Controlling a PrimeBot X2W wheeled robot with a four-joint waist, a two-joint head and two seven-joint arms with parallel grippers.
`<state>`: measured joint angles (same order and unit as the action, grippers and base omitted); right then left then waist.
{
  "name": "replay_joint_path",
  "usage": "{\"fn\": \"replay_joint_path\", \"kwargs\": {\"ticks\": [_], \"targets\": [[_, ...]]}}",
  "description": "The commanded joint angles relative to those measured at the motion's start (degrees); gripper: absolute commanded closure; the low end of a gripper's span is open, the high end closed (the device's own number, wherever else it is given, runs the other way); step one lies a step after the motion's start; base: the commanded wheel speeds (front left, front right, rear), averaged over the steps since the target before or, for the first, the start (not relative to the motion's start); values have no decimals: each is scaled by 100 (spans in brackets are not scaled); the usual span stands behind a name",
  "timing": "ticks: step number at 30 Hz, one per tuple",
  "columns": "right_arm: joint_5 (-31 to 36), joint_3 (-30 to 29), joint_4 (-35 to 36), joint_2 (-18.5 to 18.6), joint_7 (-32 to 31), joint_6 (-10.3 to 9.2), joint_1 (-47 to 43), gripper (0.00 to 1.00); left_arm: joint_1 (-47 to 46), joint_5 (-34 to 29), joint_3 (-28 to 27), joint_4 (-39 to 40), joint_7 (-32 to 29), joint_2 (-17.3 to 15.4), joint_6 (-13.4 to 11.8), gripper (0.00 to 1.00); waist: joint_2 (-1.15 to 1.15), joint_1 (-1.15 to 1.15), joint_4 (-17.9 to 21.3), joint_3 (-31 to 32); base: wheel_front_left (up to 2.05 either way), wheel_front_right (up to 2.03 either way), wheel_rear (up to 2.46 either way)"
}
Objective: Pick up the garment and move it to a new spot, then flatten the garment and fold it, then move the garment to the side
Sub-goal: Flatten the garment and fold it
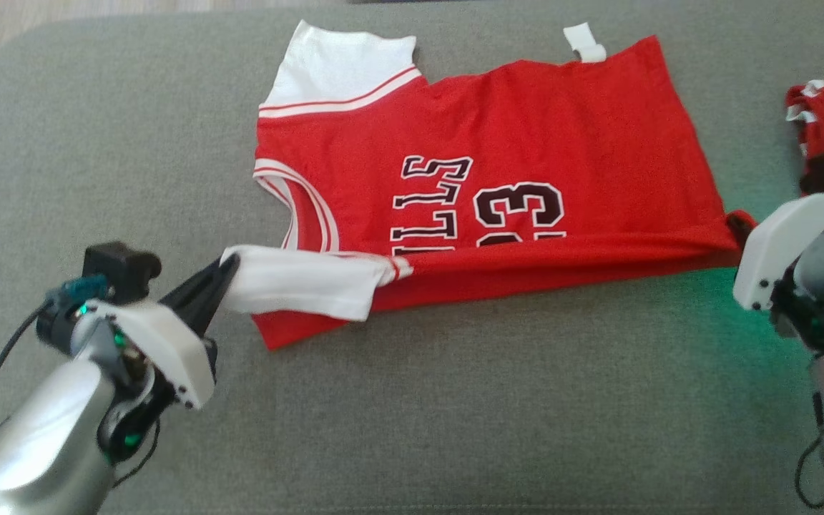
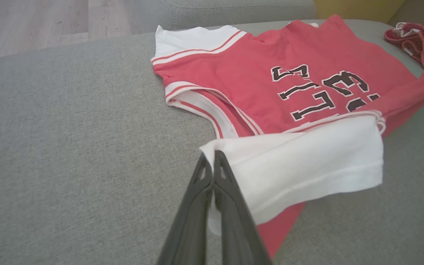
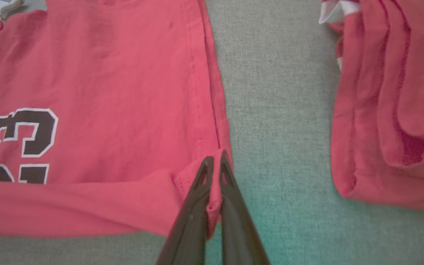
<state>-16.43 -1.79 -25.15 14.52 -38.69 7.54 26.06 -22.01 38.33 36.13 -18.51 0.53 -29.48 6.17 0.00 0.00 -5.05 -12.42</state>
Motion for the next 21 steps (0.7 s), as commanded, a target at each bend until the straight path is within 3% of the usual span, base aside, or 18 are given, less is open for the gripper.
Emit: {"fn": "replay_joint_path", "kwargs": {"ticks": [1,4,5,6,7,10,16,21], "targets": [[63,89,140,116,18,-5,280,100,-401,-29,-242,38,18,-149,41,100,0,0,-53,-87,0,0,0],[256,121,-101,147,84,-5,518,100,-700,-54,-120,-265,36,-22,75,100,0,0,-85,-208,0,0,0],[315,120,-139,149,168,-5,585,9,-771,-60,-98,-346,50,10,80,100,0,0,-90,-230,0,0,0],[361,63,-195,129,266,-5,657,0,-847,-83,-102,-433,98,44,74,75,0,0,-93,-247,0,0,0],[392,15,-251,91,366,-5,734,0,-922,-106,-114,-521,159,83,56,0,0,0,-95,-262,0,0,0],[444,-121,-351,2,630,-5,920,0,-1072,-106,-179,-714,283,179,-7,0,0,0,-96,-287,0,0,0],[517,-656,-696,-318,1658,-5,1463,0,-1503,3,-596,-1227,897,507,-410,0,0,0,-110,-279,0,0,0],[311,-448,-622,-464,2534,-5,1421,0,-1538,157,-1075,-1285,1366,744,-661,0,0,0,-97,-125,0,0,0]]}}
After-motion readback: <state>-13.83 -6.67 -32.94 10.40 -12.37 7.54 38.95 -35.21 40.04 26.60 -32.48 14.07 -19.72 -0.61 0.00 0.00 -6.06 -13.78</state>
